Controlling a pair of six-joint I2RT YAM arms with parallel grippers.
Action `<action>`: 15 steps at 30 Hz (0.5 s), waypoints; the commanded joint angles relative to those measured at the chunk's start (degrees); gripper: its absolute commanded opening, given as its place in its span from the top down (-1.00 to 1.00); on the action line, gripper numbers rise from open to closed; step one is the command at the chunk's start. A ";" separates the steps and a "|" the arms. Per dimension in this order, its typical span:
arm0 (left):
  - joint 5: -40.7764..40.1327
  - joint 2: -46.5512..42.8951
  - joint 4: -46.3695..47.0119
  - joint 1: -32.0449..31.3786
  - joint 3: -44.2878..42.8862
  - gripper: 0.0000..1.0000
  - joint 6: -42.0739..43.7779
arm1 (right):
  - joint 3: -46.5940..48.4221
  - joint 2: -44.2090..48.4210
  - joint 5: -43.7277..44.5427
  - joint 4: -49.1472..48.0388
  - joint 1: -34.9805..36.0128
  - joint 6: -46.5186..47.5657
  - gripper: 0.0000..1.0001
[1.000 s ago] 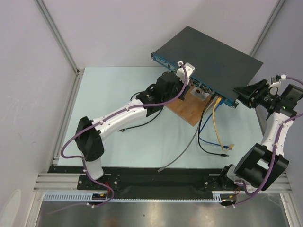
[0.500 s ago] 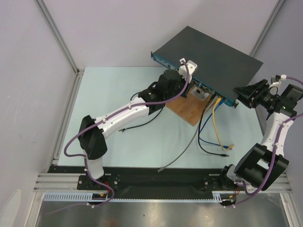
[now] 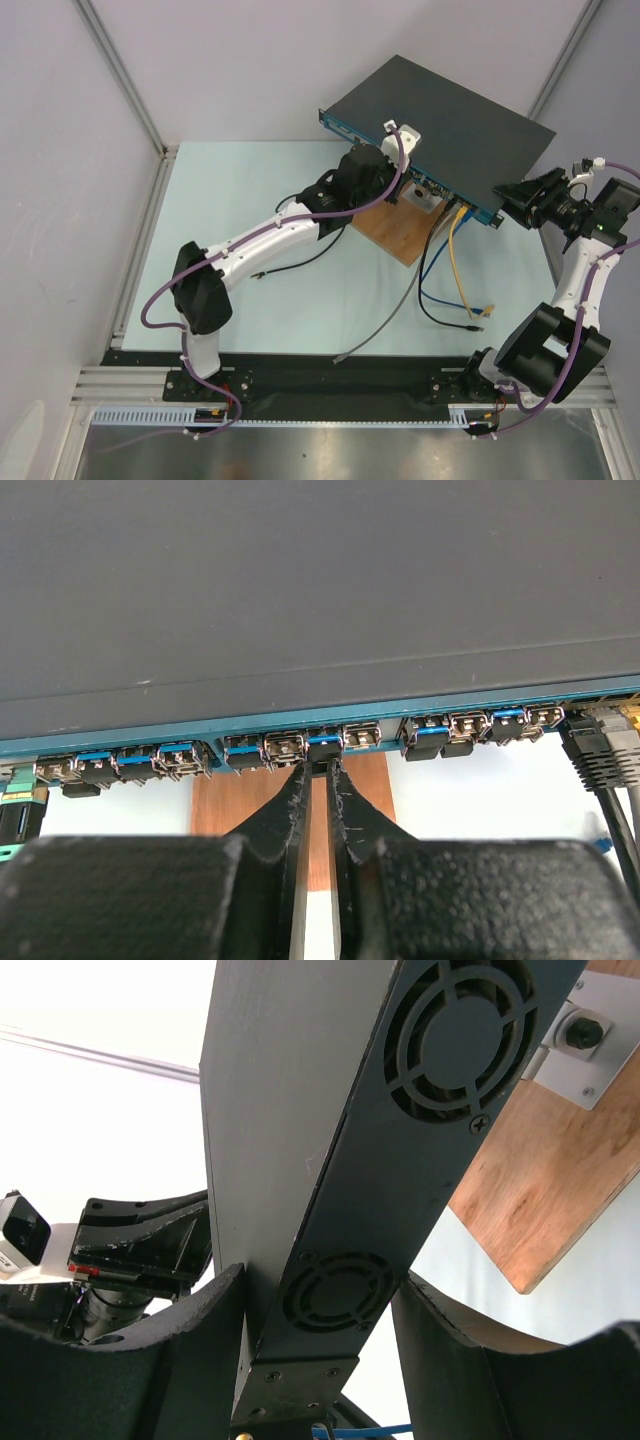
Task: Insert the plug into the switch port
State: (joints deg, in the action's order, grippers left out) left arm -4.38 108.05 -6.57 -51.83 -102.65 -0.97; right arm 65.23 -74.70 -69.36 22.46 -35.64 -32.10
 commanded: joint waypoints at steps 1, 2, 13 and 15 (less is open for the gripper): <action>-1.24 1.99 4.10 0.07 -2.64 0.75 0.80 | 1.65 -0.36 -2.27 -1.01 1.71 5.20 1.00; -1.59 2.42 5.24 0.07 -2.90 0.75 0.80 | 1.65 -0.45 -2.27 -1.01 1.71 5.20 1.00; -5.63 2.69 24.57 -0.11 5.26 0.74 4.92 | 1.74 -1.50 -2.80 -1.28 1.62 4.94 1.00; -6.08 2.87 28.96 -0.11 6.49 0.74 5.54 | 1.74 -1.68 -2.97 -1.28 1.62 4.94 1.00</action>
State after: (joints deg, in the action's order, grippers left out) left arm -8.54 107.68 3.03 -52.77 -97.49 2.26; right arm 65.71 -75.50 -69.93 22.41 -35.75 -32.12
